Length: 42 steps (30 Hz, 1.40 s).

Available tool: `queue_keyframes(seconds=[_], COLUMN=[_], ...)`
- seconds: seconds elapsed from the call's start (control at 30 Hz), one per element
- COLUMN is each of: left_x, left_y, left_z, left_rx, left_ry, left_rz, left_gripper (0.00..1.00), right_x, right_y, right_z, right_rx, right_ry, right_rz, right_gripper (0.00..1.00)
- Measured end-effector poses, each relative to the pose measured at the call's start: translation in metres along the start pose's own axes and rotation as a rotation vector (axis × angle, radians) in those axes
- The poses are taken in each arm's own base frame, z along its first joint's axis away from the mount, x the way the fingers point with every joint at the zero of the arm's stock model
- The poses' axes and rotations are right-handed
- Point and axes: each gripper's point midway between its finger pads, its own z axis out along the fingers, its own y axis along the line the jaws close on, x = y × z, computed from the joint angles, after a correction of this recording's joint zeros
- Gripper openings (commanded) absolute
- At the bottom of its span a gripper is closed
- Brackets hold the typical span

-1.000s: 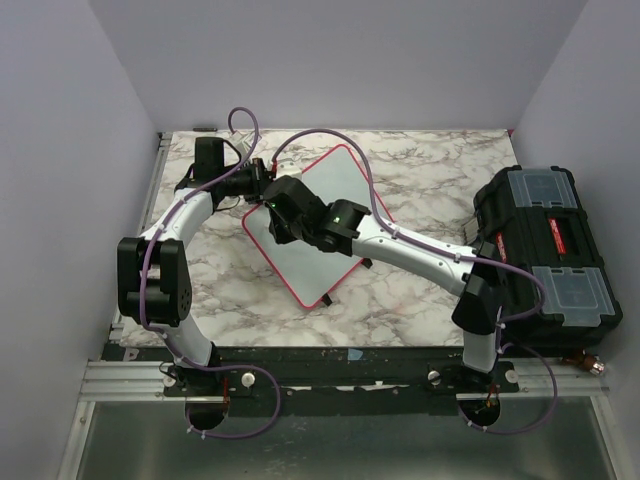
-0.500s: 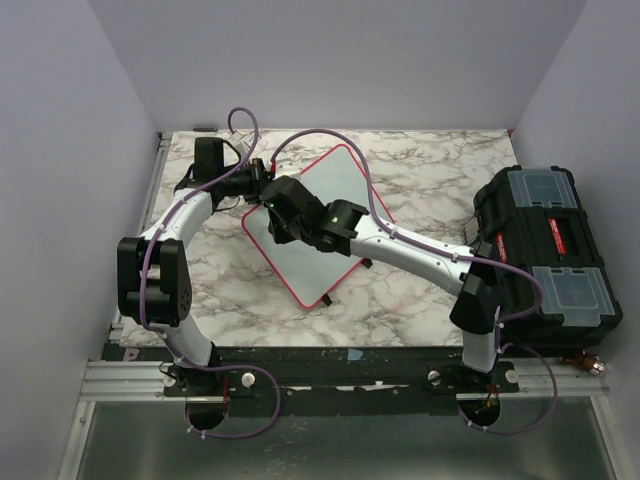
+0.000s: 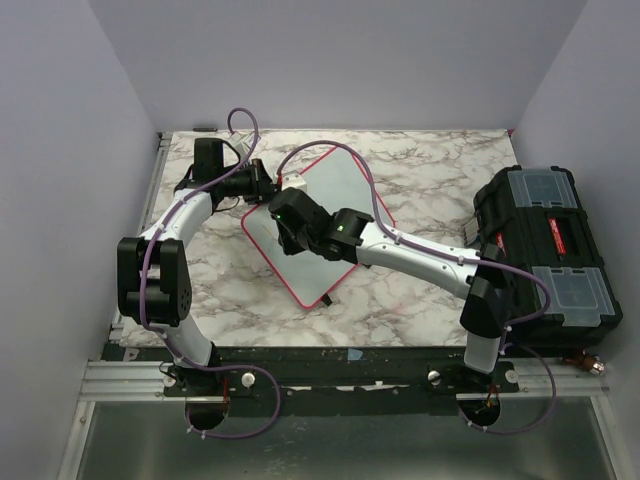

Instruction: Write a sentence on the whiteboard

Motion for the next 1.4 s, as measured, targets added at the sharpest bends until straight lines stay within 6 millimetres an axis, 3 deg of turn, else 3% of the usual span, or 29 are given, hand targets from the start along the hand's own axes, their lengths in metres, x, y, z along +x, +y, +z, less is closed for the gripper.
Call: queue_keyframes(seconds=[0.5,0.77,1.4], left_x=[0.000,0.000,0.000], left_y=[0.000,0.000,0.000], left_z=[0.000,0.000,0.000], left_rx=[0.000,0.000,0.000], left_ry=[0.000,0.000,0.000], left_rz=[-0.006,-0.007,-0.007], left_gripper=[0.00,0.00,0.00], right_x=[0.003,-0.024,-0.032], right_y=[-0.004,-0.007,-0.002], right_z=[-0.010,-0.028,-0.001], right_rx=[-0.007,-0.004,0.032], right_ry=[0.003,-0.098,-0.124], right_rz=[0.000,0.031,0.026], right_gripper=[0.01,0.01,0.01])
